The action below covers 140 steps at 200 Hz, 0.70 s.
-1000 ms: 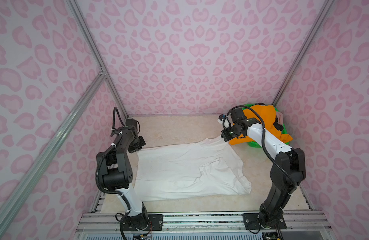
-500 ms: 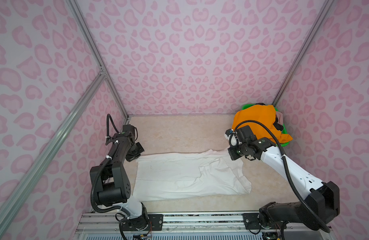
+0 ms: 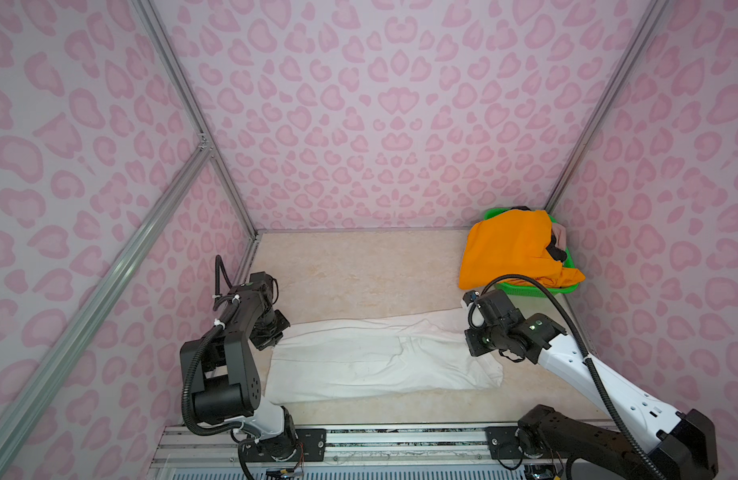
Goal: Fold and stack the mixed laundry pile
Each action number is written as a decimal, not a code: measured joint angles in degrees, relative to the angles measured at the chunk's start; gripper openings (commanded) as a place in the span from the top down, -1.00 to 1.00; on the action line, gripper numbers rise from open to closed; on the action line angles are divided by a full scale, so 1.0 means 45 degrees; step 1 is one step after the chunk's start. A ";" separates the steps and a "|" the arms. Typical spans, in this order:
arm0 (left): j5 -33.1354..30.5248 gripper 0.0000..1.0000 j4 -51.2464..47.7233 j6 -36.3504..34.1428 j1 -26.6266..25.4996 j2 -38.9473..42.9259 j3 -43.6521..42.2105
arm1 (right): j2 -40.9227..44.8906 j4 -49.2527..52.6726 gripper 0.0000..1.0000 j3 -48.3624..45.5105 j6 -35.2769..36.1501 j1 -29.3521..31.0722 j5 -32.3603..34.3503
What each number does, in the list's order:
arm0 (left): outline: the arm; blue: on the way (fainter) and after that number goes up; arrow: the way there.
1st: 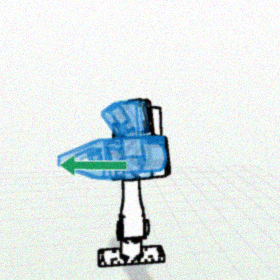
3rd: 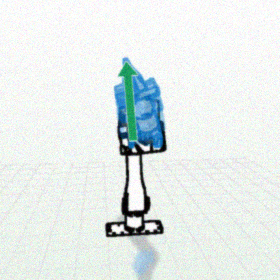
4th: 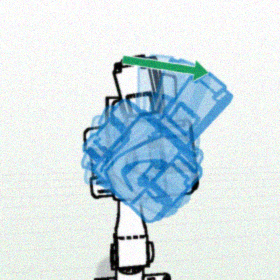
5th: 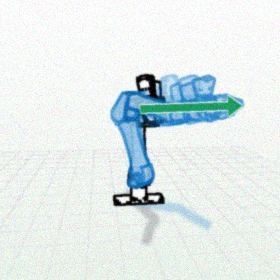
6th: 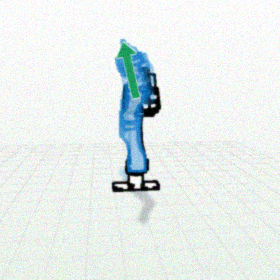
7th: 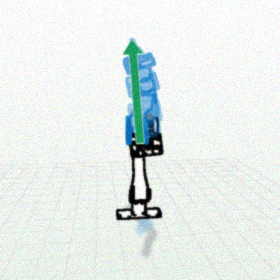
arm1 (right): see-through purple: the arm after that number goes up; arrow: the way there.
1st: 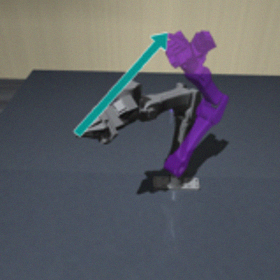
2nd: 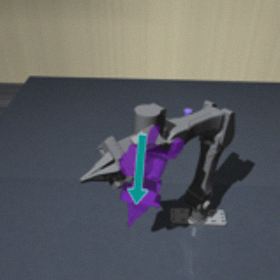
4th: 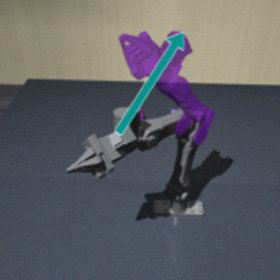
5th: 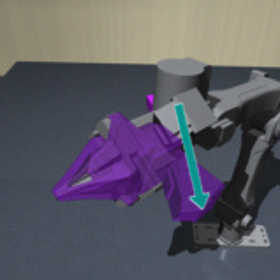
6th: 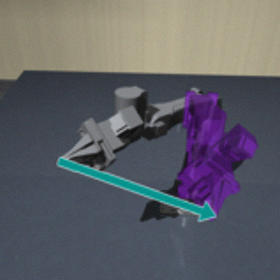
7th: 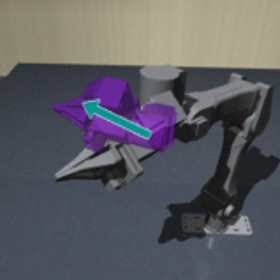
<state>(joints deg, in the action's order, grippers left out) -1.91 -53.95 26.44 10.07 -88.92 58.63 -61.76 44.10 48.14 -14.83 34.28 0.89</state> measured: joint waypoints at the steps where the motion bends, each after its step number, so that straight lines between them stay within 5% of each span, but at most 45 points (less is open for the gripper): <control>1: 0.0000 0.86 0.0000 0.0000 0.0010 0.0005 0.0000 | 0.0000 0.0000 0.94 -0.0005 -0.0005 0.0000 -0.0015; 67: -0.0092 0.15 -0.0126 0.0000 0.0335 0.0015 0.0005 | -0.0937 0.1622 0.25 0.0636 -0.0223 0.0442 -0.2375; 102: -0.0019 0.14 -0.0262 -0.0010 0.0423 0.0291 0.0219 | -0.1525 0.2181 0.11 0.2302 -0.0024 0.0500 -0.3308; 140: 0.1690 0.14 0.0549 -0.0476 0.0228 0.0282 0.0058 | -0.3279 0.1151 0.11 0.2671 0.0253 0.0437 -0.3415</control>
<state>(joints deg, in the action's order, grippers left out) 5.69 -51.48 24.29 11.09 -87.66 58.89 -76.51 49.28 60.16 -13.69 36.25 -14.48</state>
